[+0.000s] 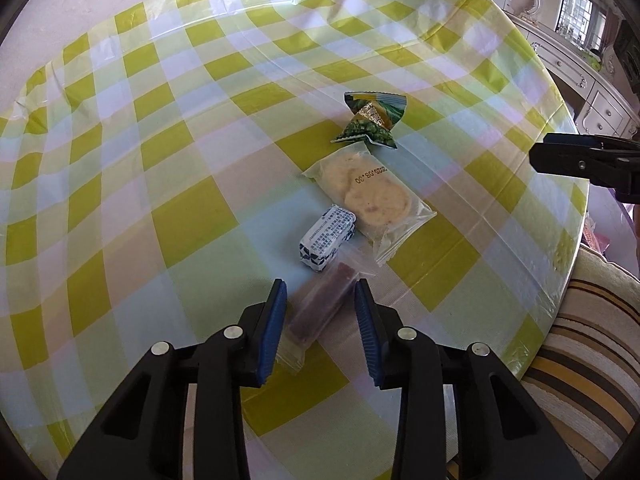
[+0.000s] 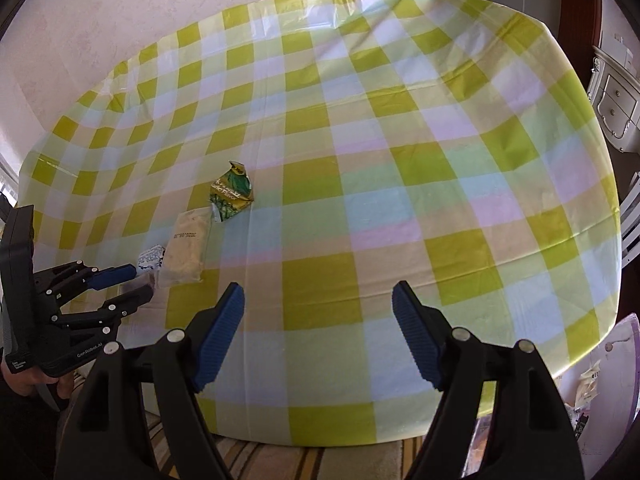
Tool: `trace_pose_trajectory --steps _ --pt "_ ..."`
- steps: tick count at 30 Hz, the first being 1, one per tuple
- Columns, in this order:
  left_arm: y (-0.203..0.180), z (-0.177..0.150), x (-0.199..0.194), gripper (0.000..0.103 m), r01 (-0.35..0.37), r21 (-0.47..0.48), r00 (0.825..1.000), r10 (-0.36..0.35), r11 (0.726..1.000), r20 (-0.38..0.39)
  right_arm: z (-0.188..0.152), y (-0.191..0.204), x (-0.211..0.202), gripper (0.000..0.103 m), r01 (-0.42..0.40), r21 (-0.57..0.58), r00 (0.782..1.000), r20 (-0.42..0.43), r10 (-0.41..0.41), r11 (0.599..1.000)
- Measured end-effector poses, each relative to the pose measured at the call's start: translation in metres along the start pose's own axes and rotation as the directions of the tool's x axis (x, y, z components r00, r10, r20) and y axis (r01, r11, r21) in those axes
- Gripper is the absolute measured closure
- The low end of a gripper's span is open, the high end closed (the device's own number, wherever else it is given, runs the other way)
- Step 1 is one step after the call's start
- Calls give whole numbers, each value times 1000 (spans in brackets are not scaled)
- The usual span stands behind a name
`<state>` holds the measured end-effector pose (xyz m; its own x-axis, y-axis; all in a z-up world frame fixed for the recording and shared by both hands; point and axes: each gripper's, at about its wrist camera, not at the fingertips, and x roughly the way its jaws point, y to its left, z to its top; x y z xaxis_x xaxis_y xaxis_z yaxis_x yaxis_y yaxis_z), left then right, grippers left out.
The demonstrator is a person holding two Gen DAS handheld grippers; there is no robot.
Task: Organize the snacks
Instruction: 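Grasp the dark bar in clear wrapper with the left tool while the right tool grasps the green snack packet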
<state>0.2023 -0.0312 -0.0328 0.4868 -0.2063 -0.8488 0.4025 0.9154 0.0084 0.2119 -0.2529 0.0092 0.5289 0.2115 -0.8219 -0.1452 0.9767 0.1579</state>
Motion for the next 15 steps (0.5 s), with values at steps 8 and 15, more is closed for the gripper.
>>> trace_pose_trajectory --steps 8,15 --pt "2 -3 -2 87 3 -34 1000 -3 999 12 22 31 27 27 -3 2 1000 11 3 1000" --pt "8 -6 -7 89 0 -99 1000 2 995 25 45 53 51 27 20 12 999 42 -20 1000"
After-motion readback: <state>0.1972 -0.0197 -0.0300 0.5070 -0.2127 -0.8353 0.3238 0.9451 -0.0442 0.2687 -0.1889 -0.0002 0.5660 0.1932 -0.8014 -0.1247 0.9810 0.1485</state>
